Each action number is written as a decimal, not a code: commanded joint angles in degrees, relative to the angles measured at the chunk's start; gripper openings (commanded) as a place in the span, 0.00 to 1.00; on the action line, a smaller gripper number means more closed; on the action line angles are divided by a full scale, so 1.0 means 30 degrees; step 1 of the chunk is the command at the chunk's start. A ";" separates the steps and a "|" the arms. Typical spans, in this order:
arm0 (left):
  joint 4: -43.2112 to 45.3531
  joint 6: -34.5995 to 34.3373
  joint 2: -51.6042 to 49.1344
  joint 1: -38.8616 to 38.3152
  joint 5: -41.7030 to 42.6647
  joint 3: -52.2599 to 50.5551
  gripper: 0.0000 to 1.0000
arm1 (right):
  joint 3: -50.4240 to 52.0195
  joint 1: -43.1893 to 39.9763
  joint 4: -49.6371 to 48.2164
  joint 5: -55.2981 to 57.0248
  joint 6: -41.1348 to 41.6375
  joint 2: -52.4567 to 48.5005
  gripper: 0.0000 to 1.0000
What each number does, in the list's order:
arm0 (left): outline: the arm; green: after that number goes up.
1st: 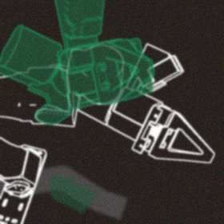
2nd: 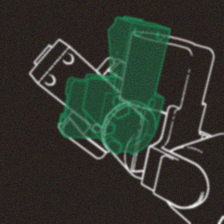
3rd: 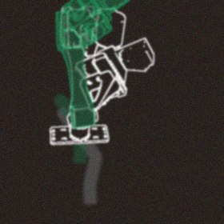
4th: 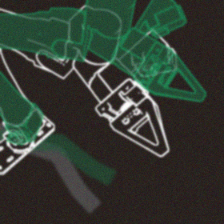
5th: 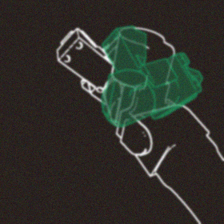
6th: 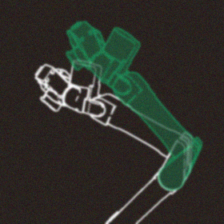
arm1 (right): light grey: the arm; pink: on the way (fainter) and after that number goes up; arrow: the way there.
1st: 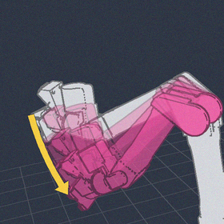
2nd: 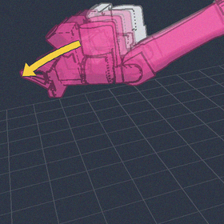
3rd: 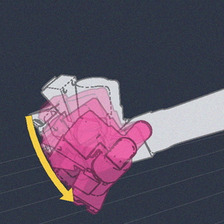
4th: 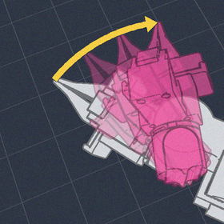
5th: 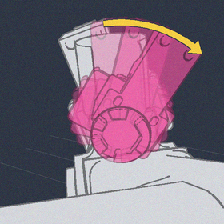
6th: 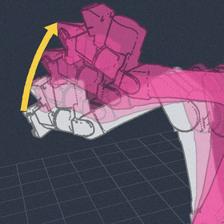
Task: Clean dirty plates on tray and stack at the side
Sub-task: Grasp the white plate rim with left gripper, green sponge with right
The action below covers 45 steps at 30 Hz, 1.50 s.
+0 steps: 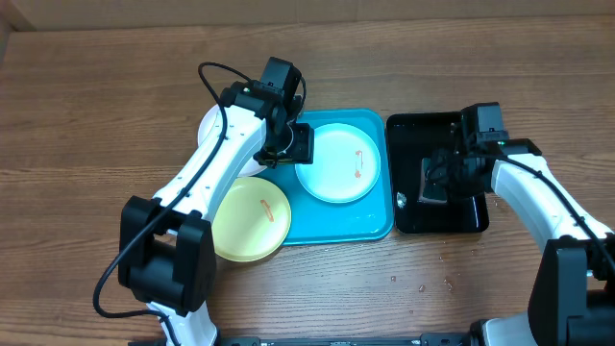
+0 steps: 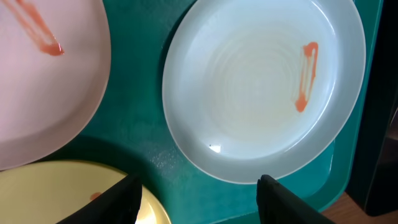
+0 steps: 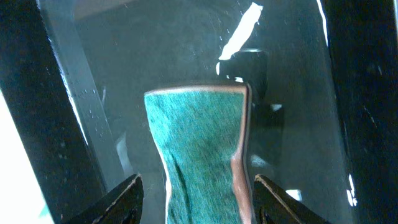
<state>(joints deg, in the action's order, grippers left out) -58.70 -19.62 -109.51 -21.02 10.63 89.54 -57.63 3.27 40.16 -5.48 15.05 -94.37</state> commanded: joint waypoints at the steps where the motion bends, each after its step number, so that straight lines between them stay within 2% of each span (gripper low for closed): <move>1: 0.0277 -0.0495 -0.0474 -0.0029 -0.0335 0.0306 0.61 | 0.0561 0.0554 -0.0816 0.0240 -0.0080 0.0015 0.58; 22: 0.1894 -0.0612 -0.3257 -0.0138 -0.0758 0.0306 0.59 | 0.0787 0.1253 -0.0670 0.1100 -0.0073 0.0007 0.61; 25: 0.2018 -0.0619 -0.3708 -0.0146 -0.0743 0.0306 0.51 | 0.0787 0.1253 -0.0590 0.1107 -0.0073 0.0007 0.61; 28: 0.2222 -0.0619 -0.4197 -0.0146 -0.0678 0.0299 0.49 | 0.0787 0.1253 -0.0583 0.1107 -0.0073 0.0000 0.61; 31: 0.2302 -0.0619 -0.4357 -0.0146 -0.0678 0.0299 0.38 | 0.0787 0.1253 -0.0583 0.1107 -0.0073 0.0000 0.61; 34: 0.2273 -0.0612 -0.4357 -0.0153 -0.0685 0.0299 0.33 | 0.0852 0.1253 -0.0597 0.1100 -0.0073 0.0000 0.61; 35: 0.2280 -0.0612 -0.4357 -0.0153 -0.0692 0.0299 0.25 | 0.0852 0.1253 -0.0590 0.1107 -0.0073 0.0000 0.61; 37: 0.2273 -0.0605 -0.4357 -0.0146 -0.0699 0.0299 0.17 | 0.0852 0.1253 -0.0685 0.1107 -0.0073 0.0000 0.61; 40: 0.2229 -0.0597 -0.4357 -0.0146 -0.0692 0.0299 0.15 | 0.0860 0.1253 -0.0896 0.1107 -0.0073 0.0000 0.61; 45: 0.2004 -0.0517 -0.4357 -0.0146 -0.0685 0.0299 0.05 | 0.1056 0.1253 -0.0794 0.1100 -0.0073 0.0000 0.63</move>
<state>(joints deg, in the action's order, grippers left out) -52.38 -21.08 -122.28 -21.04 9.10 89.56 -55.44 6.90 38.06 -2.70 14.94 -94.37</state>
